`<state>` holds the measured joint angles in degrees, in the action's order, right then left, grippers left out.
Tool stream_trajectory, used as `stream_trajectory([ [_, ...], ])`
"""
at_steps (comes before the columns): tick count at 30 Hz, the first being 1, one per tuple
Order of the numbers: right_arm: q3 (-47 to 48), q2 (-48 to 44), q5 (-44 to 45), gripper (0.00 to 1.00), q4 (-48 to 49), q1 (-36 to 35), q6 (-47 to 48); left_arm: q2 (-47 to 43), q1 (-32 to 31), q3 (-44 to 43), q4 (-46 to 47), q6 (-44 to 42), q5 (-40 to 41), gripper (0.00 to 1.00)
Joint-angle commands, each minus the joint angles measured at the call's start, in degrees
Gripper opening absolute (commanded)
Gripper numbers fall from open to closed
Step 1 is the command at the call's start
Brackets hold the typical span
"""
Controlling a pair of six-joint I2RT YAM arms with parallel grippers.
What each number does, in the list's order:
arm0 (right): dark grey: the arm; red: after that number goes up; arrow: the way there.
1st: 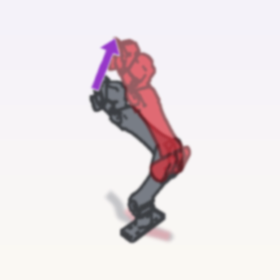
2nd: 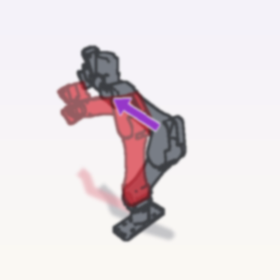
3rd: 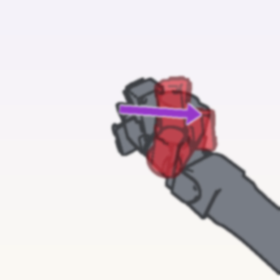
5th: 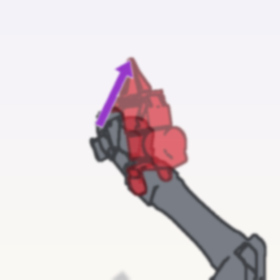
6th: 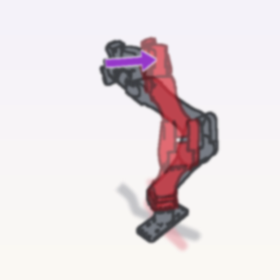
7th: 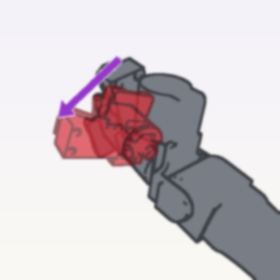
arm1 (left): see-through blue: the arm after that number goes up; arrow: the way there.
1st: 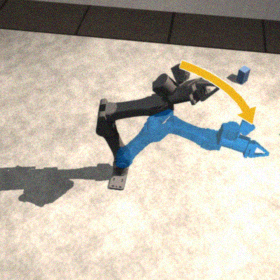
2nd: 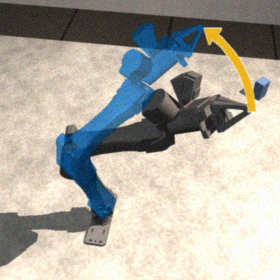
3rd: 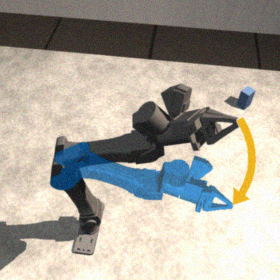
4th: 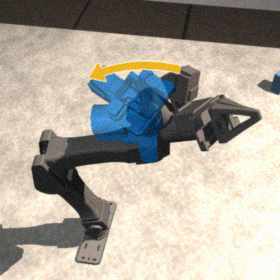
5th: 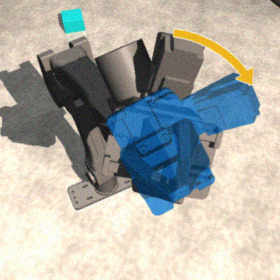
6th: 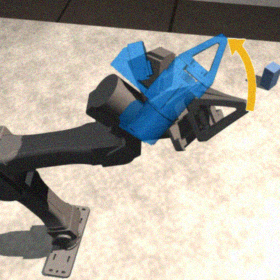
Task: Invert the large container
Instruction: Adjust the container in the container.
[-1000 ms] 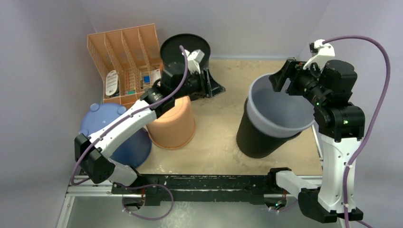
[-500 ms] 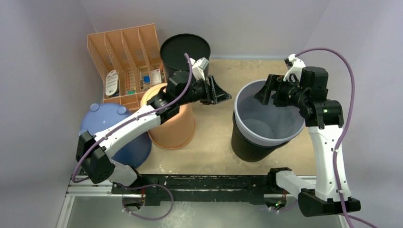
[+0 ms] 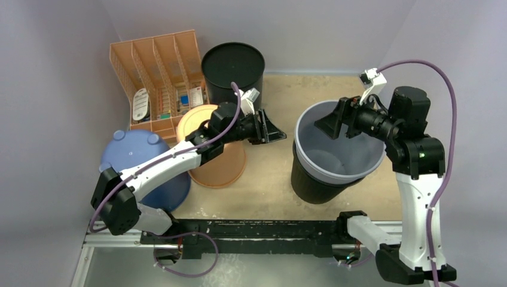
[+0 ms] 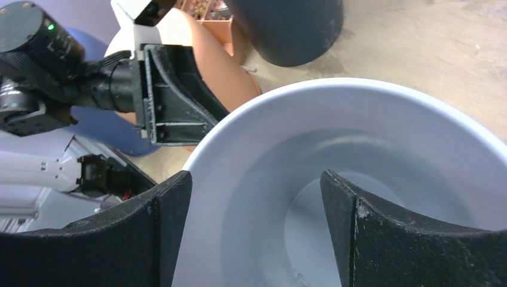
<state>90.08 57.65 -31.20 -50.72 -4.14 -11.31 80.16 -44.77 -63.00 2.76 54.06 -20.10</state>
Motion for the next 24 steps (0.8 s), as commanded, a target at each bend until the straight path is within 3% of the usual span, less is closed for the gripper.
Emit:
stream_trajectory([
  [1, 1.83, 0.37, -5.06, 0.81, 0.56, -1.02, 2.99, -2.20, -0.23, -0.21, 4.18, 0.40, 0.29, 0.45],
  [7, 1.98, 1.03, -3.81, 0.81, -0.45, -3.90, 3.90, -1.33, 0.15, -0.88, 1.90, -1.05, 2.07, 0.49],
  [14, 0.37, 1.97, 1.81, 0.80, 0.23, -12.84, 2.75, -0.39, 3.05, -1.72, 0.43, -2.07, 5.21, 0.50],
  [20, 1.09, 4.47, 10.62, 0.79, -1.86, -20.70, 1.90, -0.59, 4.03, -1.55, 0.27, -1.62, 6.82, 0.50],
  [24, 1.50, 6.56, 17.70, 0.72, -3.75, -26.05, 1.04, -0.44, 4.29, -1.51, 0.27, -1.12, 7.37, 0.50],
])
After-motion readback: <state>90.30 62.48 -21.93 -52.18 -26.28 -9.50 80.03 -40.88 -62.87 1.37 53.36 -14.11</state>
